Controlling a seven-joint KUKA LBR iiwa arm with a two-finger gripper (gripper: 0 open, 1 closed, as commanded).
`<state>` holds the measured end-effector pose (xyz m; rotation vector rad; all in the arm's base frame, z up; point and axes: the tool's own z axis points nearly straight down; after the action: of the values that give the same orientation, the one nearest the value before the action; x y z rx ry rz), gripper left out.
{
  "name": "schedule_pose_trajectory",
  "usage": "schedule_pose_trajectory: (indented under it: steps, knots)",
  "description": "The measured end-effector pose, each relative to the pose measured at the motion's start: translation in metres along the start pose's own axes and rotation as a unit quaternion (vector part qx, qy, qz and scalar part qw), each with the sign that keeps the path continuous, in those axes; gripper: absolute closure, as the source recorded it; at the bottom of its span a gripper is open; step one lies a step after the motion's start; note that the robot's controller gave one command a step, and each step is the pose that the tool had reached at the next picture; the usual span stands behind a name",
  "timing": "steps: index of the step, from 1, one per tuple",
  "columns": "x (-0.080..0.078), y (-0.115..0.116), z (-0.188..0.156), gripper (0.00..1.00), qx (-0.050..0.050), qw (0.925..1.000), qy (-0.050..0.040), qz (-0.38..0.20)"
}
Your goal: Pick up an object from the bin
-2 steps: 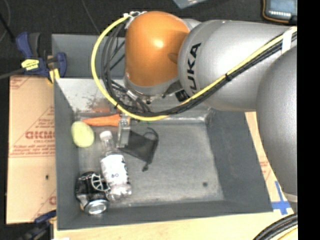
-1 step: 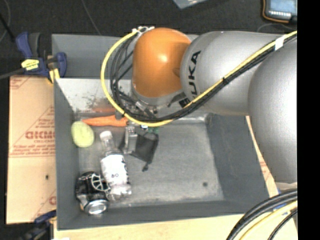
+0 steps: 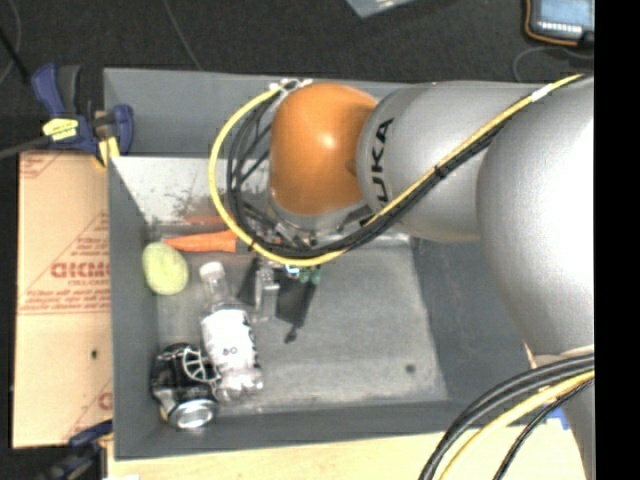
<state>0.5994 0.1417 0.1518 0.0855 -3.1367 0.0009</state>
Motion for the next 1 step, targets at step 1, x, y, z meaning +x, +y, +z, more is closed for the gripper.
schedule_pose_trajectory:
  steps: [1]
  knots:
    - [-0.0058,-0.0183,0.0345,0.0,-0.003,0.9986,-0.0076,0.052]
